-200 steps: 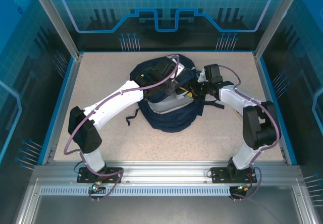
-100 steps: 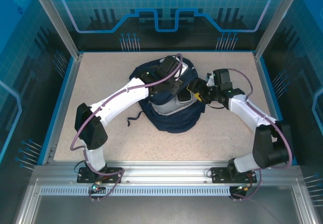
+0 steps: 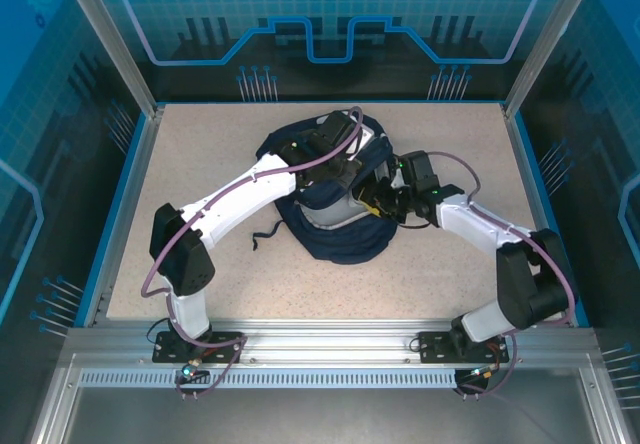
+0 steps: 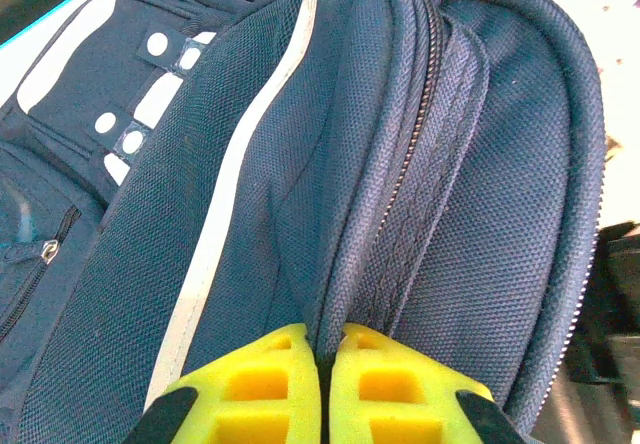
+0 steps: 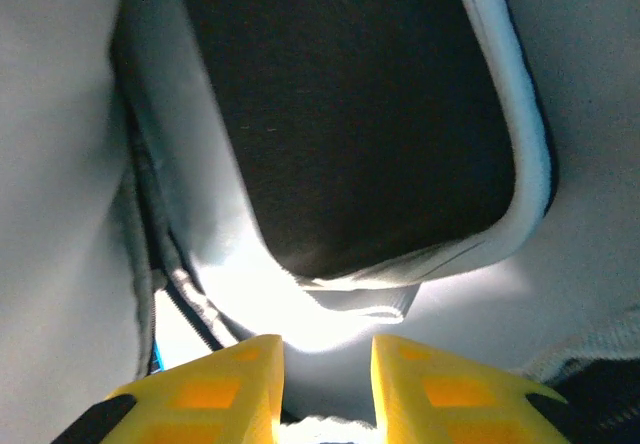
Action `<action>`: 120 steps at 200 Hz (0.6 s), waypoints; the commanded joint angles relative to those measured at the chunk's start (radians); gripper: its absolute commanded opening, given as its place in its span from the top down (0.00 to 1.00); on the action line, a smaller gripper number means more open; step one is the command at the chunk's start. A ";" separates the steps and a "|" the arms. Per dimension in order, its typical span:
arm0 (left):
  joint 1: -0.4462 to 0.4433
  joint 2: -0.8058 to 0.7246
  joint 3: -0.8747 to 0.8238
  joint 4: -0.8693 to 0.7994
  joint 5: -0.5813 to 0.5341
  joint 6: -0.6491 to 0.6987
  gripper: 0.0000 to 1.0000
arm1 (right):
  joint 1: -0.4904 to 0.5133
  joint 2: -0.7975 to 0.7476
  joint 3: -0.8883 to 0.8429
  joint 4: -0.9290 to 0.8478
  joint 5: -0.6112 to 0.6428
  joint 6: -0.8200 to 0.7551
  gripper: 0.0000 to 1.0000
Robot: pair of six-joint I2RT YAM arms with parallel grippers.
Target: Pack the student bag
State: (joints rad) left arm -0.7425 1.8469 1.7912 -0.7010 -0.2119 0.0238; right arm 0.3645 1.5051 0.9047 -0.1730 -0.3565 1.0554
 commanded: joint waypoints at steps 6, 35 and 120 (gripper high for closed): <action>-0.008 -0.030 0.035 0.069 0.046 -0.027 1.00 | 0.010 0.050 0.027 0.067 0.057 0.037 0.71; -0.008 -0.049 0.012 0.068 0.073 -0.022 1.00 | -0.017 0.100 0.046 0.151 0.103 0.029 0.72; -0.006 -0.058 -0.010 0.063 0.124 -0.035 1.00 | -0.095 0.287 0.168 0.347 0.105 0.038 0.83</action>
State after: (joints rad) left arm -0.7418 1.8465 1.7699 -0.7010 -0.1520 0.0238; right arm 0.3012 1.7496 1.0351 0.0643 -0.2691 1.0836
